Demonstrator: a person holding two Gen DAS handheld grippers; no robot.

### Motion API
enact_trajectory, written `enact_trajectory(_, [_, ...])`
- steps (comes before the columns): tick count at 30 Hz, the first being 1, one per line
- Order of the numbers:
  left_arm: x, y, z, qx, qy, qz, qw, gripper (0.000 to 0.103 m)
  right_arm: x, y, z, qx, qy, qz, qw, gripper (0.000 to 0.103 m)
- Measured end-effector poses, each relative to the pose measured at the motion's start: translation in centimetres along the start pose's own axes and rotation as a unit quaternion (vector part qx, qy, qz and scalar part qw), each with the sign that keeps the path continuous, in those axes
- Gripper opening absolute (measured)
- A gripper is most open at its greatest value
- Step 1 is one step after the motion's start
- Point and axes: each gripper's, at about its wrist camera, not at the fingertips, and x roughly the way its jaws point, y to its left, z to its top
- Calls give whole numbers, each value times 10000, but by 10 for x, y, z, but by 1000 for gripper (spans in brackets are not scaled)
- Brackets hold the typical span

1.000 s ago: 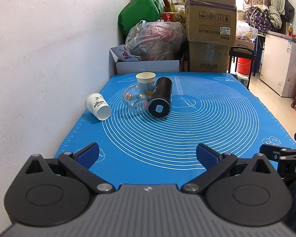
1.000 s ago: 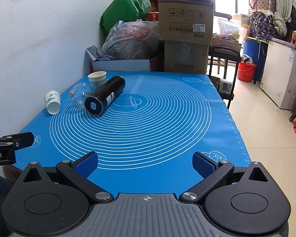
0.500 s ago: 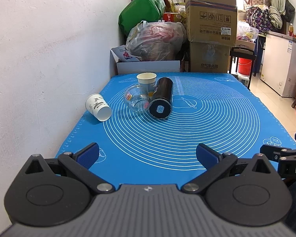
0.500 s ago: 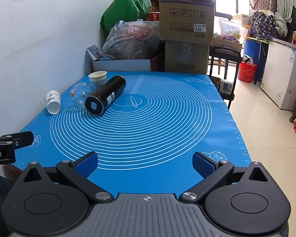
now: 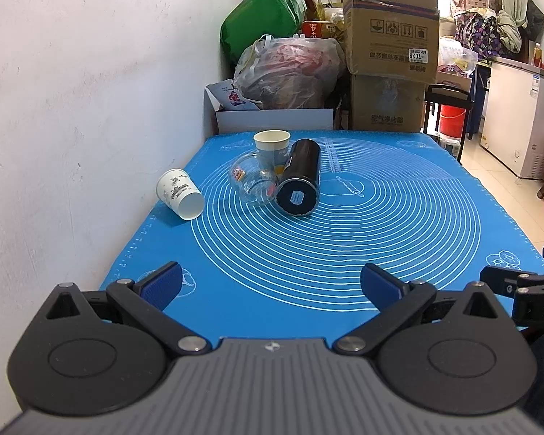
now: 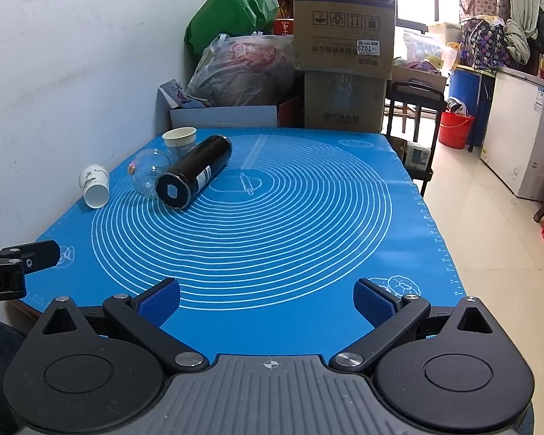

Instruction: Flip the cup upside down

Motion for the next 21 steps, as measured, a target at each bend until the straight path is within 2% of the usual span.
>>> enact_trajectory(21, [5, 2, -5, -26, 26, 19, 10000, 103, 1, -4, 1, 4, 57, -3, 10000, 103])
